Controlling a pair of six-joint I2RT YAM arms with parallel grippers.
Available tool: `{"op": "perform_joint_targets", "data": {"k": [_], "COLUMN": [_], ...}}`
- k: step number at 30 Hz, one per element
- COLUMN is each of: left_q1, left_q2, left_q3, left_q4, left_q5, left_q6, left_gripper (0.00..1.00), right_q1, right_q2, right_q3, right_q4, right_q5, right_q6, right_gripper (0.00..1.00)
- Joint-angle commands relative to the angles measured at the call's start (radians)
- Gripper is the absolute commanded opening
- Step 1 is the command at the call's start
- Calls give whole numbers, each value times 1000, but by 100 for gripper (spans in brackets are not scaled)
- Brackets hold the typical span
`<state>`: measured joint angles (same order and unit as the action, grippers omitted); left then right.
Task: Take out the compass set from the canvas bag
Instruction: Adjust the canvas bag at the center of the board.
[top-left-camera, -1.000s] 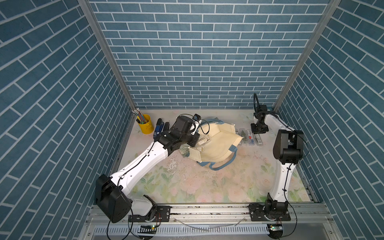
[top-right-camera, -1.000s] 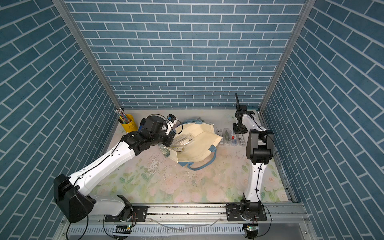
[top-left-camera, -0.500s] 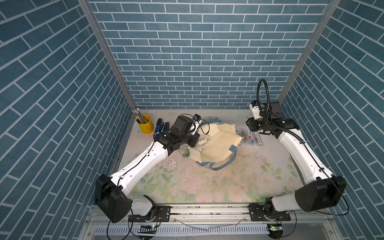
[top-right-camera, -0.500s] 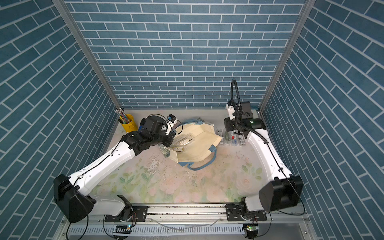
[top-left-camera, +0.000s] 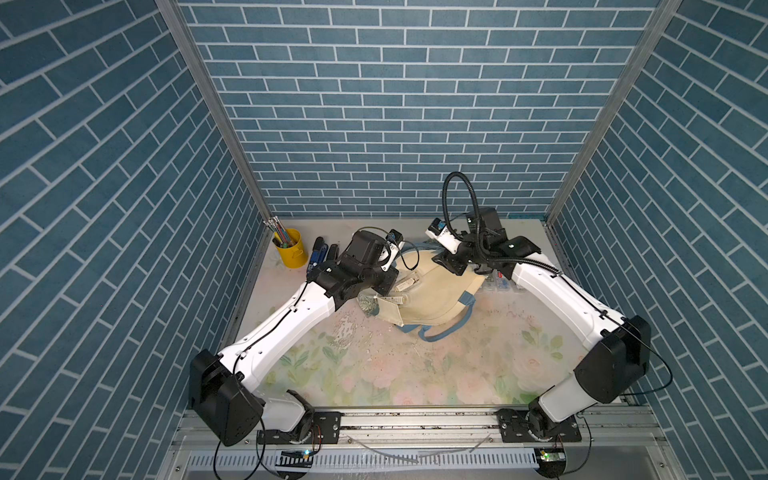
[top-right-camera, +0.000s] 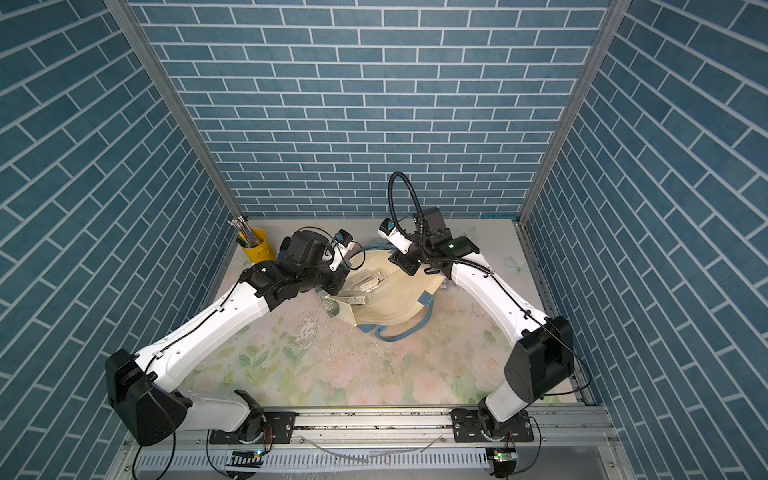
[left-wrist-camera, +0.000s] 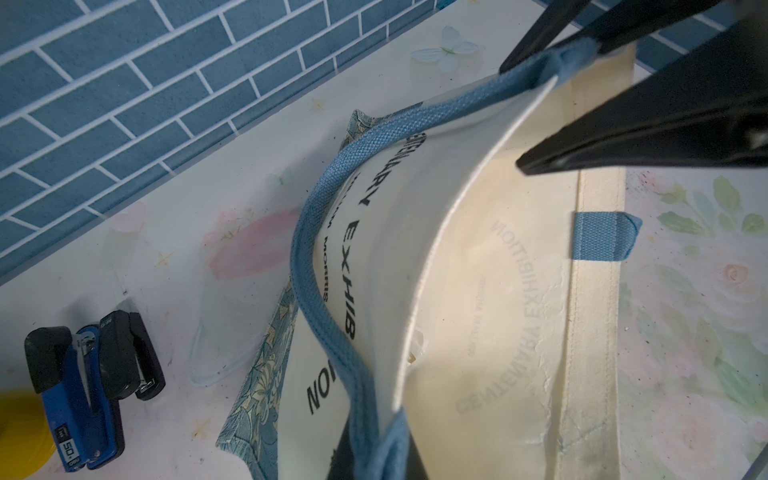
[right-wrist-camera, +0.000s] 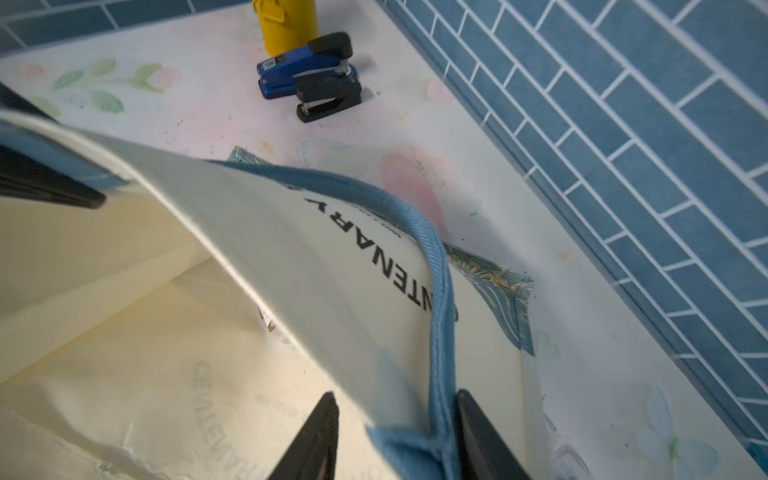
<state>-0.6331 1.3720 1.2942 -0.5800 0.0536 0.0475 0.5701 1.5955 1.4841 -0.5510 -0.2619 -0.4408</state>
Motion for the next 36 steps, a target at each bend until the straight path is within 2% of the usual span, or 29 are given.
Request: {"op": "perform_joint_targets", "data": {"k": [1, 3, 4, 6, 8, 10, 18, 22, 32, 36], "left_q1": [1, 2, 2, 2, 1, 1, -1, -3, -11, -15], "left_q2": [-29, -27, -26, -26, -32, -40, -63, -47, 50, 75], "left_q3": [44, 54, 62, 79, 88, 87, 67, 57, 132, 145], "left_q4": [1, -17, -32, -80, -136, -189, -296, -285, -202, -192], "left_q5": [27, 31, 31, 24, -5, -35, -95, -103, -78, -78], "left_q6": [18, 19, 19, 19, 18, 18, 7, 6, -6, -6], "left_gripper": [2, 5, 7, 19, 31, 39, 54, 54, 34, 22], "right_q1": [9, 9, 9, 9, 8, 8, 9, 9, 10, 11], "right_q2": [23, 53, 65, 81, 84, 85, 89, 84, 46, 40], "right_q3": [64, 89, 105, 131, 138, 136, 140, 133, 74, 56], "right_q4": [-26, -27, -34, -45, -37, -27, -4, 6, 56, 66], "right_q5": [10, 33, 40, 50, 59, 74, 105, 102, 68, 65], "right_q6": [-79, -56, -42, -17, -4, 8, 39, 43, 75, 79], "right_gripper": [32, 12, 7, 1, 0, 0, 0, 0, 0, 0]}}
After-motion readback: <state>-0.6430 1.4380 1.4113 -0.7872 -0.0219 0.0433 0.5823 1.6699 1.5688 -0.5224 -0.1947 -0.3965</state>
